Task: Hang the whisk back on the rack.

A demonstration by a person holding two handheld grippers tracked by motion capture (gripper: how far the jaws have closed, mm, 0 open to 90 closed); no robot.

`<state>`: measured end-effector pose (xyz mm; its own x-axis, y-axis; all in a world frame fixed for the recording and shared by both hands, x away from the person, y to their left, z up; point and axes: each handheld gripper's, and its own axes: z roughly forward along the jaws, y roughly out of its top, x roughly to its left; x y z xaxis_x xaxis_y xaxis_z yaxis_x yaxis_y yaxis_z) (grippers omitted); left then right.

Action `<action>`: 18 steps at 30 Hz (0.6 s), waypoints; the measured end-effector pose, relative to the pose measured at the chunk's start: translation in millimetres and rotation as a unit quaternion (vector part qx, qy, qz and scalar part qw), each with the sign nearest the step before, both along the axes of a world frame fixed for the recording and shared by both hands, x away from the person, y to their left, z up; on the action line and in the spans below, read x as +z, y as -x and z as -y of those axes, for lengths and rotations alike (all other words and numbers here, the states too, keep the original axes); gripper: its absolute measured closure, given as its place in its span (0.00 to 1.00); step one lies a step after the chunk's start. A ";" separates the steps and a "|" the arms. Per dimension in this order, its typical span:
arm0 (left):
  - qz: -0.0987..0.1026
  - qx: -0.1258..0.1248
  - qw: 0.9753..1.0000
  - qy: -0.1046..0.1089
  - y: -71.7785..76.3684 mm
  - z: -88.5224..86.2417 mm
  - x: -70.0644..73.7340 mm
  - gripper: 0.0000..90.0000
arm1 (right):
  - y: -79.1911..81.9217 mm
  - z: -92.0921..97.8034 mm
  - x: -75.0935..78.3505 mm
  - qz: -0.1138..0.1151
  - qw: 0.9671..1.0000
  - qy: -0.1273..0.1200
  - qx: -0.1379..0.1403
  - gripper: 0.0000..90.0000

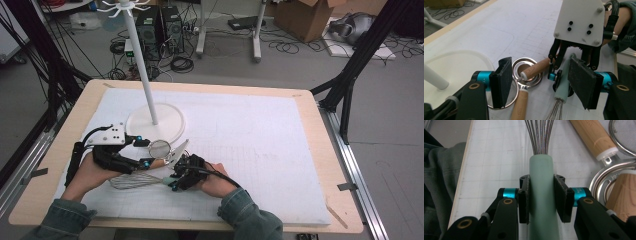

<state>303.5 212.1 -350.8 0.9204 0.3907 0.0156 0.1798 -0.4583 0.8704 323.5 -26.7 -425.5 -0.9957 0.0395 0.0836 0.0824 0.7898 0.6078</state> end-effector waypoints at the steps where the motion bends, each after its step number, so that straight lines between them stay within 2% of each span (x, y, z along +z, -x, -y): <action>1: 0.000 -0.001 1.000 0.000 -0.2 0.6 -1.0 0.41 | 0.1 0.2 0.0 -0.003 1.000 0.003 0.000 0.74; 11: -0.002 -0.023 1.000 -0.014 0.0 8.1 -8.7 0.42 | 1.2 13.2 8.2 0.001 1.000 -0.016 -0.012 0.67; 18: -0.003 -0.044 0.999 -0.026 -0.1 17.2 -13.4 0.44 | 4.4 45.3 10.7 -0.006 0.998 -0.044 -0.040 0.64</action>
<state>303.6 194.9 -364.2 0.9511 0.3076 0.0282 0.1421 -0.5168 0.8442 319.1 -71.9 -414.8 -0.9886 0.1106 0.1018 0.1503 0.7239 0.6734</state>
